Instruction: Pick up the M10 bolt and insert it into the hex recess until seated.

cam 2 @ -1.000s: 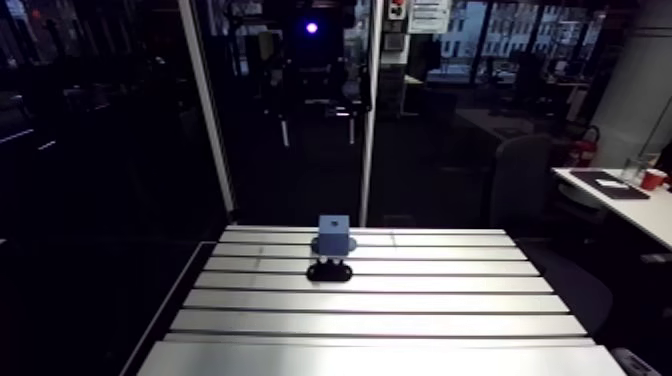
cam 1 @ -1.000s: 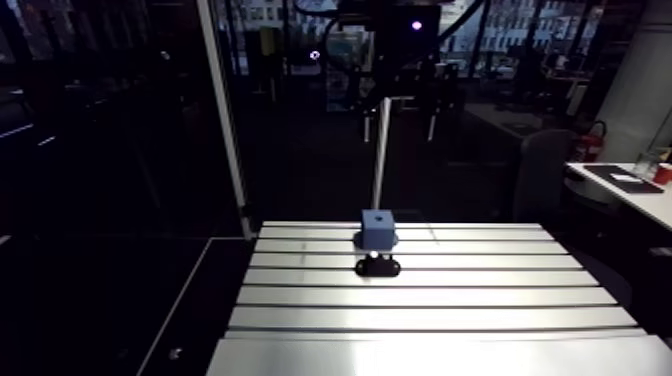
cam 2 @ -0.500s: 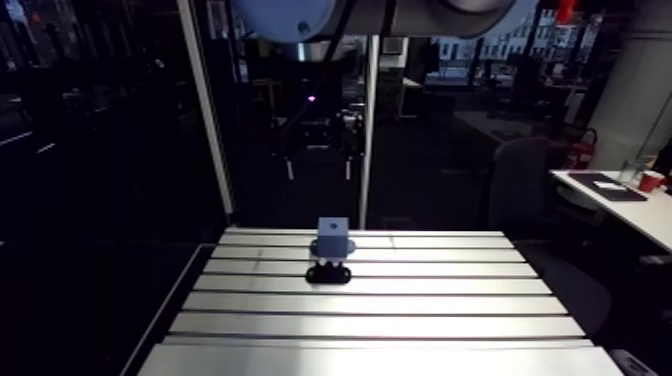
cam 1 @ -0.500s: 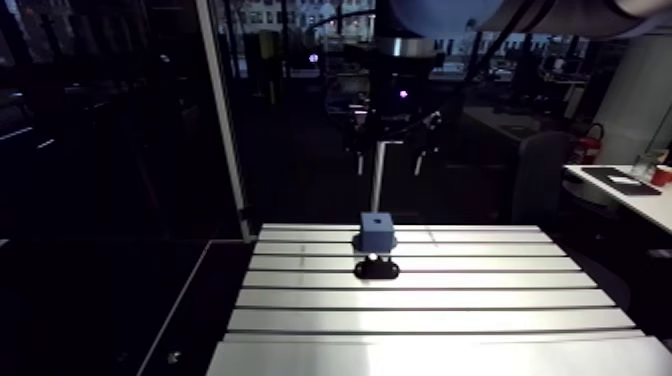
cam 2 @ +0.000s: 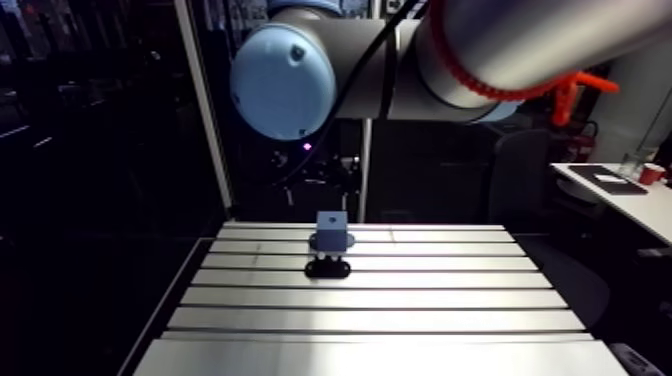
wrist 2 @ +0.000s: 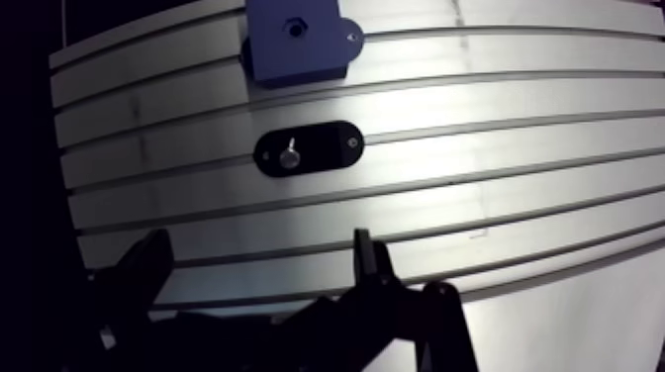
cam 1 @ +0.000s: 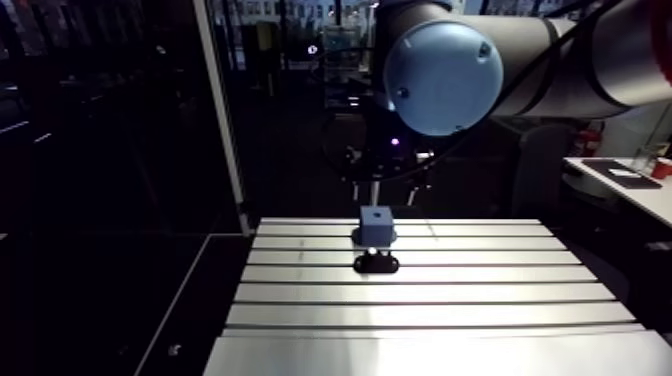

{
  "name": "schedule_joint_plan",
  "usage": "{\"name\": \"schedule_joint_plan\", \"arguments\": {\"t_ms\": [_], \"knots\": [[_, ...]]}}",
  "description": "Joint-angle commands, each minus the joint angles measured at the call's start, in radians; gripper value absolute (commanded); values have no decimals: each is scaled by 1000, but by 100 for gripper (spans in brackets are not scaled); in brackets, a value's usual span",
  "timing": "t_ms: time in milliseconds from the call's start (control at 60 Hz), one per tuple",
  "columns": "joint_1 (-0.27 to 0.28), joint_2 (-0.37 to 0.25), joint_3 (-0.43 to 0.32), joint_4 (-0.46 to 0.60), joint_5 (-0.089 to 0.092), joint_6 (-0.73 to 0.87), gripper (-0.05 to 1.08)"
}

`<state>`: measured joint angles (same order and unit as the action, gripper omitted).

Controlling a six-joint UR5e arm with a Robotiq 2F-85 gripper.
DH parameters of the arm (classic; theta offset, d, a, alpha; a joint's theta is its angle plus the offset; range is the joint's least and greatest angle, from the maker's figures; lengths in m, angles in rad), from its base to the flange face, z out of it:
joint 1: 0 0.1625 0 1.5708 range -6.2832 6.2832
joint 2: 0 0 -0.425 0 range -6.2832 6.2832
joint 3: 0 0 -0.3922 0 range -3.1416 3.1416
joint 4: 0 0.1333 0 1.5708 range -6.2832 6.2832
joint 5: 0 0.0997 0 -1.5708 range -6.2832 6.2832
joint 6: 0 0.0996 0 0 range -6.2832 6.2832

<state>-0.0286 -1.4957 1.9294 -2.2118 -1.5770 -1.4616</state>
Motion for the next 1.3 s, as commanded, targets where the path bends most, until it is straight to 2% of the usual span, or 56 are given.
{"name": "schedule_joint_plan", "arguments": {"t_ms": [17, 400, 750, 800, 1167, 1300], "knots": [[-1, 17, 31, -50, -5, 34, 1], [-1, 59, 64, -128, -8, 34, 1], [-1, 135, 75, -193, -13, 31, 1], [-1, 149, 78, -204, -13, 27, 6], [-1, 195, 76, -237, -10, 18, 20], [-2, 208, 77, -238, -7, 19, 23]]}}
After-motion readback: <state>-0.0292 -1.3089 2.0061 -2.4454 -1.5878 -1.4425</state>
